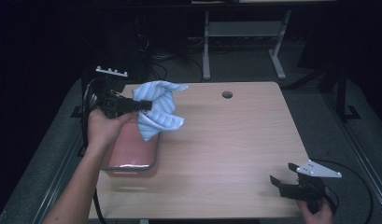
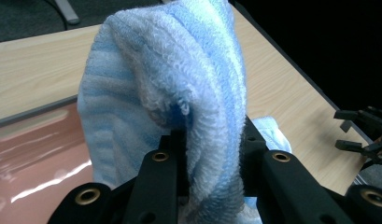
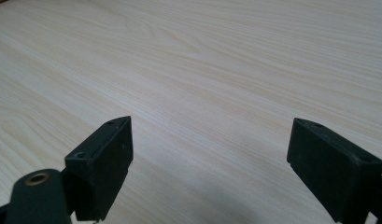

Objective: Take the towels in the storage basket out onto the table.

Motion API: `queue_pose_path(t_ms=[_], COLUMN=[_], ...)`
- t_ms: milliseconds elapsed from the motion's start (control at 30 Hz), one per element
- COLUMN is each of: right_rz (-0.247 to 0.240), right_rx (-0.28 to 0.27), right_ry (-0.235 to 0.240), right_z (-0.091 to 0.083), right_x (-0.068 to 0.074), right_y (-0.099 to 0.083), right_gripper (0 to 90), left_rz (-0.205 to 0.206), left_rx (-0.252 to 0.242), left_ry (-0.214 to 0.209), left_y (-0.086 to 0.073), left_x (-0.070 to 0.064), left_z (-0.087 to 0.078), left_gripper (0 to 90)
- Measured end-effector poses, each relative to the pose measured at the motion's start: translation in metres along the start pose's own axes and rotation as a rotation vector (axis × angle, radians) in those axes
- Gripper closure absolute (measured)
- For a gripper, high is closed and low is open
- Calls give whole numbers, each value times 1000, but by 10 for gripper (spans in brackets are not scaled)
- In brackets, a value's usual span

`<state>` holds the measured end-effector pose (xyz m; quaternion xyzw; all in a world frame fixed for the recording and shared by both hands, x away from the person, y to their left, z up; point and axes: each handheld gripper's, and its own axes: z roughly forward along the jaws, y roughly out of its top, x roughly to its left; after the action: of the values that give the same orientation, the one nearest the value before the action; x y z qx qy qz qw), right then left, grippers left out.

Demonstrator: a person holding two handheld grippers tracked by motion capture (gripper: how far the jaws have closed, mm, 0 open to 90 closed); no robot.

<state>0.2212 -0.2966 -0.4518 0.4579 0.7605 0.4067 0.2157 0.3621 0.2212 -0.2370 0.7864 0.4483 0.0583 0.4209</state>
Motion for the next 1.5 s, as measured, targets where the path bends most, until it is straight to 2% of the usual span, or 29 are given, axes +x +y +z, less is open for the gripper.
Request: queue_pose_path(t_ms=[100,300,500,667,967,1267,1500], right_rz=[-2,5,5,7,3,5,0], right_rx=[1,0,2,-3,-4,-5,-4], right_ry=[0,-3,-7,-10,-8,-7,-5], right_z=[1,0,-1,-3,-3,-3,-2], right_x=[0,-3,-3,-3,-4,-4,-2], right_y=[0,0,0,0,0,0,0], right_gripper=[138,138,138,138,138,138,138], left_rz=[12,27,29,36,69,72,77], left_rx=[7,17,18,22,59,77,97], left_ry=[-17,-18,-51,-55,-75,-106,-113], left_y=[4,9,12,15,21,22,22], left_x=[-5,-12,-18,-24,-37,-46,-52], left_z=[8,16,27,34,57,82,100], left_gripper=[736,736,736,735,735,734,734])
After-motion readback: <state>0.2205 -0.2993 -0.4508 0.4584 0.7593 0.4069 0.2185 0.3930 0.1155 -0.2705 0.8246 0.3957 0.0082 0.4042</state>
